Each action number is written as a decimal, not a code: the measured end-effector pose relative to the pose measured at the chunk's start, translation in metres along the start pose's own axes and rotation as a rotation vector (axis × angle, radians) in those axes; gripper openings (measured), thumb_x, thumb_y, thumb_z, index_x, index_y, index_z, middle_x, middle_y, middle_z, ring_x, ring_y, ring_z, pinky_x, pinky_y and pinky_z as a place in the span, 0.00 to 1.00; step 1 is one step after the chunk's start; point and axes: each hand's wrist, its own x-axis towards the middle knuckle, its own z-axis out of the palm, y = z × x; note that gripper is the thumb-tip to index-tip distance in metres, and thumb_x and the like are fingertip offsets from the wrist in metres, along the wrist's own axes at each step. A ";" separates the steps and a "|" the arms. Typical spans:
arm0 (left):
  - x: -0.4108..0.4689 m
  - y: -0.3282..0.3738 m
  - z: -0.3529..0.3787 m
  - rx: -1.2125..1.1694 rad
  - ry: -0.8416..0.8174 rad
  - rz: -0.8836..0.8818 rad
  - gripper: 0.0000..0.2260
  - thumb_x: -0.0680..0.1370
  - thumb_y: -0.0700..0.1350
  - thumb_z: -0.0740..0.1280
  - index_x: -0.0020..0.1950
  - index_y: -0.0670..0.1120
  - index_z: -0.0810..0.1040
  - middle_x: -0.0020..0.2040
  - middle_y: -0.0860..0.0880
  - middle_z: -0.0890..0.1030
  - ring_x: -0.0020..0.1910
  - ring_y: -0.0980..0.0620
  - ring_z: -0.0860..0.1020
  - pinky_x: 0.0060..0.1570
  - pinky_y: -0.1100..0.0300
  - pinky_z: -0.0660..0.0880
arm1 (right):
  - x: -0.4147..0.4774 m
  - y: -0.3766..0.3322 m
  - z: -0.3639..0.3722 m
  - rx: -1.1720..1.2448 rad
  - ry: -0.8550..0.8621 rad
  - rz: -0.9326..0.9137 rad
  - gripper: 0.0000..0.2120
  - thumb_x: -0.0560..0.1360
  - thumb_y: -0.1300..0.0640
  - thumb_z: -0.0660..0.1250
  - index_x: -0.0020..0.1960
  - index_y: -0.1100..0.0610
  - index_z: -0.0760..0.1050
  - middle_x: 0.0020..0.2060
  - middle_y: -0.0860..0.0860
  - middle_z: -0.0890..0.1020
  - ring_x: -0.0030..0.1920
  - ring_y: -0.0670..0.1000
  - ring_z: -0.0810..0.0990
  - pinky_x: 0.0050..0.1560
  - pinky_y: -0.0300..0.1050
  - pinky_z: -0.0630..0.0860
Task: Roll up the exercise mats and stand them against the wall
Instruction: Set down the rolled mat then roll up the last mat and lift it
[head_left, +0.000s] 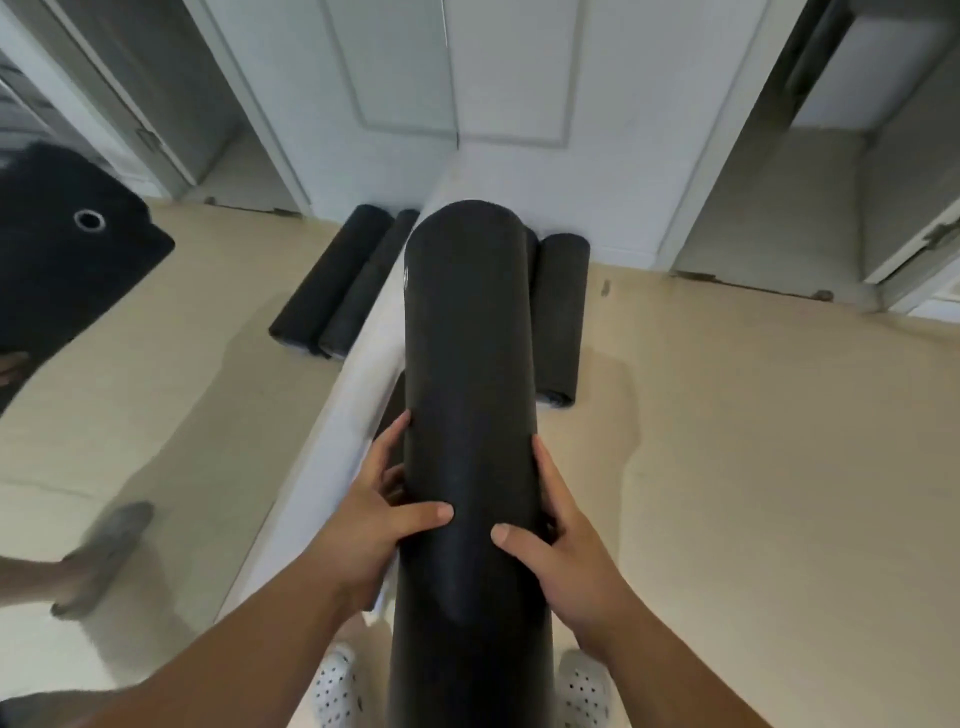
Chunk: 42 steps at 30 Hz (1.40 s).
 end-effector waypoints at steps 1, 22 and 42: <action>0.029 -0.022 -0.010 -0.006 -0.010 -0.038 0.46 0.59 0.39 0.80 0.70 0.69 0.70 0.65 0.45 0.79 0.61 0.44 0.81 0.61 0.43 0.79 | 0.023 0.024 0.001 0.009 0.019 0.024 0.41 0.77 0.58 0.75 0.75 0.25 0.59 0.69 0.32 0.76 0.65 0.37 0.78 0.61 0.38 0.79; 0.398 -0.451 -0.118 -0.012 -0.291 -0.466 0.42 0.64 0.36 0.75 0.71 0.68 0.68 0.68 0.42 0.75 0.64 0.39 0.78 0.63 0.45 0.78 | 0.293 0.451 -0.006 -0.207 0.209 0.237 0.47 0.75 0.42 0.75 0.76 0.22 0.43 0.74 0.37 0.69 0.72 0.45 0.73 0.72 0.53 0.74; 0.408 -0.437 -0.161 1.064 0.003 0.117 0.32 0.77 0.60 0.68 0.80 0.59 0.62 0.78 0.50 0.66 0.76 0.50 0.64 0.75 0.49 0.65 | 0.377 0.493 0.057 -0.342 0.122 0.354 0.67 0.60 0.40 0.85 0.69 0.17 0.32 0.72 0.47 0.63 0.71 0.51 0.70 0.67 0.50 0.75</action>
